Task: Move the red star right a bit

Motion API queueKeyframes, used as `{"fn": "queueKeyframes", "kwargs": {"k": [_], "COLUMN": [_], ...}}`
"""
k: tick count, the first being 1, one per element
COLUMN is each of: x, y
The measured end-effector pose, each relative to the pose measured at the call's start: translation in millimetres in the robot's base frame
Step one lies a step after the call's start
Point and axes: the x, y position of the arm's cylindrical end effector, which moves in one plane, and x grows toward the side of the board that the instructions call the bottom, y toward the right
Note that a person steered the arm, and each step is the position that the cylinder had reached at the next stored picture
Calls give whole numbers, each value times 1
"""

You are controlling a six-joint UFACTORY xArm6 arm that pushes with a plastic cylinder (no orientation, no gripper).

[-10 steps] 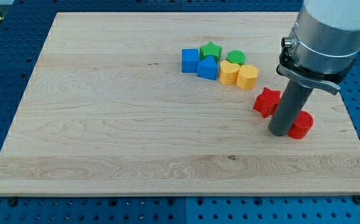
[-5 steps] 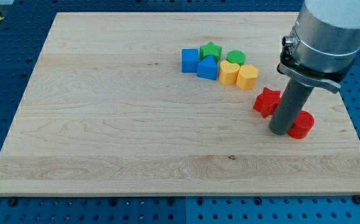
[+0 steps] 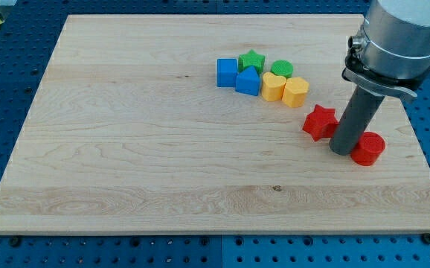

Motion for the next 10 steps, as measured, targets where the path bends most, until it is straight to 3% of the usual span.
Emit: {"fn": "queueKeyframes", "kwargs": {"k": [3, 5, 10], "x": [-13, 6, 6], "y": [14, 14, 33]}}
